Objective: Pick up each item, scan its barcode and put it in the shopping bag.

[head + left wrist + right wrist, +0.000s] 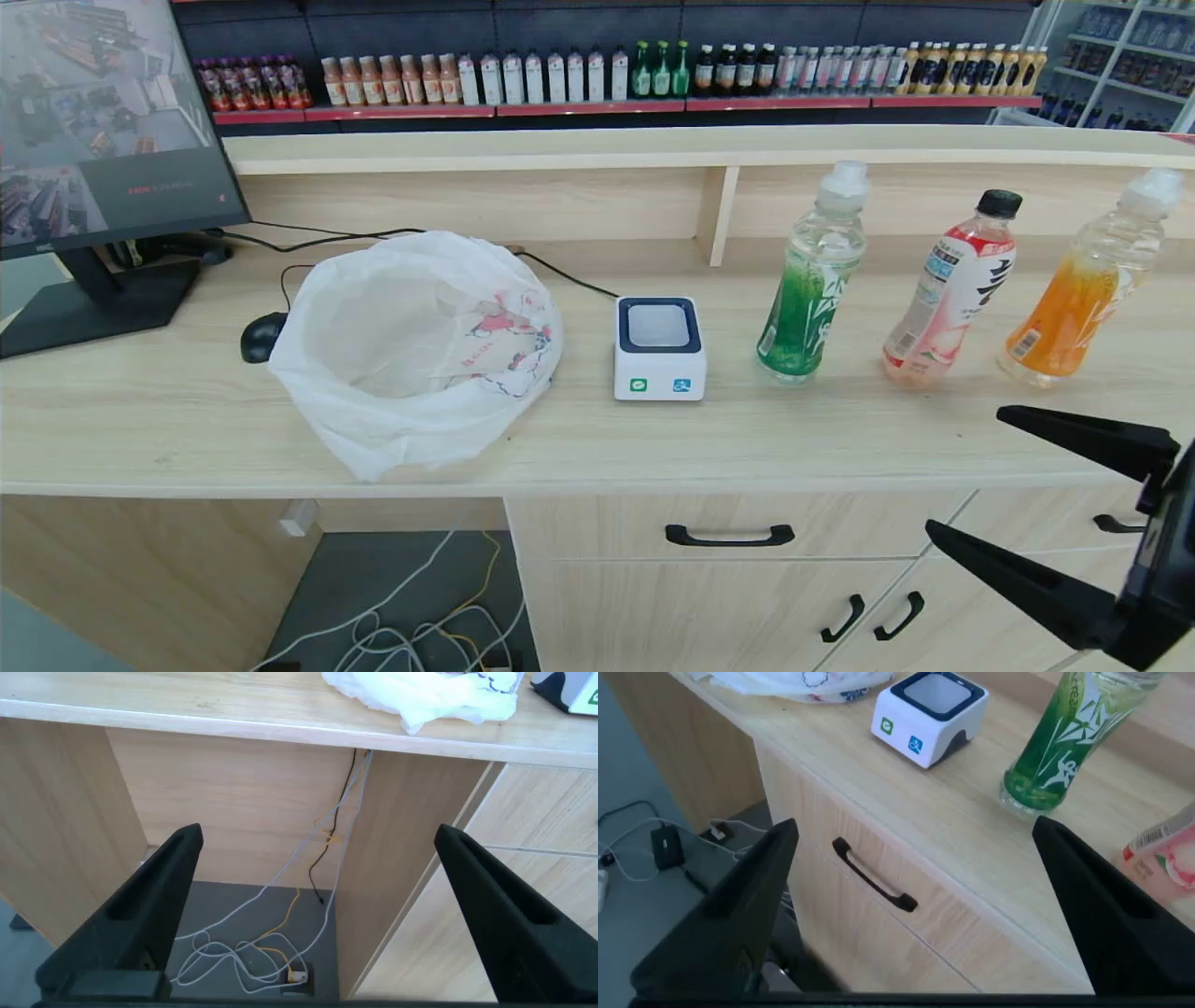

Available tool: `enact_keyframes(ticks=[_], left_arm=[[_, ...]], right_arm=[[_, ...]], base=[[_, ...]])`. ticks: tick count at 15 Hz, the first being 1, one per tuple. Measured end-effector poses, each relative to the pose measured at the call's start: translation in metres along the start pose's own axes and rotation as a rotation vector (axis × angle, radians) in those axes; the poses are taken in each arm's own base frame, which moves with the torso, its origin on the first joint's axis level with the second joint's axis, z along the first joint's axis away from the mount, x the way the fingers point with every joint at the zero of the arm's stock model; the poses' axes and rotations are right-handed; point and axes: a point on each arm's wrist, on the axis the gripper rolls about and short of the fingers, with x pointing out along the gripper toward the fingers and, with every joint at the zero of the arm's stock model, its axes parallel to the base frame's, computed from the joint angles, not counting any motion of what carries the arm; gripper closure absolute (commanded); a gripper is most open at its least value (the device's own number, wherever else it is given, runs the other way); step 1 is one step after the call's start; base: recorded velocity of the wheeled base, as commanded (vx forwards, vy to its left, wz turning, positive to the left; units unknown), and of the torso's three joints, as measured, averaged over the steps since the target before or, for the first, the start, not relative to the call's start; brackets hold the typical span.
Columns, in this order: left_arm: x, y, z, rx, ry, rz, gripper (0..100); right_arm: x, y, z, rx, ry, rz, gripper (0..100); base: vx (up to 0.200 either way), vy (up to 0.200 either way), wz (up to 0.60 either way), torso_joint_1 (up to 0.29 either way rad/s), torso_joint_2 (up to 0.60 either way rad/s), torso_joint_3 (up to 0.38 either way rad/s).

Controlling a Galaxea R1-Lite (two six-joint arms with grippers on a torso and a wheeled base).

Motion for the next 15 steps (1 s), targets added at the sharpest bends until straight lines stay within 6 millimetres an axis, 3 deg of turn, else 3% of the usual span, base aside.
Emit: enact_keyframes(ticks=[4,7,11,15], left_arm=[[0.000,0.000,0.000,0.000,0.000,0.000,0],[0.000,0.000,0.000,0.000,0.000,0.000,0],[0.000,0.000,0.000,0.000,0.000,0.000,0],[0.000,0.000,0.000,0.000,0.000,0.000,0]], right_arm=[[0.043,-0.009,-0.003,0.090,-0.054,-0.138,0],[0.062,-0.010,-0.011,0.172,0.006,-0.266,0],[0.080,-0.014,-0.011,0.193,0.002,-0.293,0],[0.102,-0.021,-0.011,0.210,-0.102,-0.335,0]], base=[[0.000,0.000,0.00,0.000,0.00,0.000],[0.000,0.000,0.00,0.000,0.00,0.000],[0.000,0.000,0.00,0.000,0.00,0.000],[0.000,0.000,0.00,0.000,0.00,0.000]])
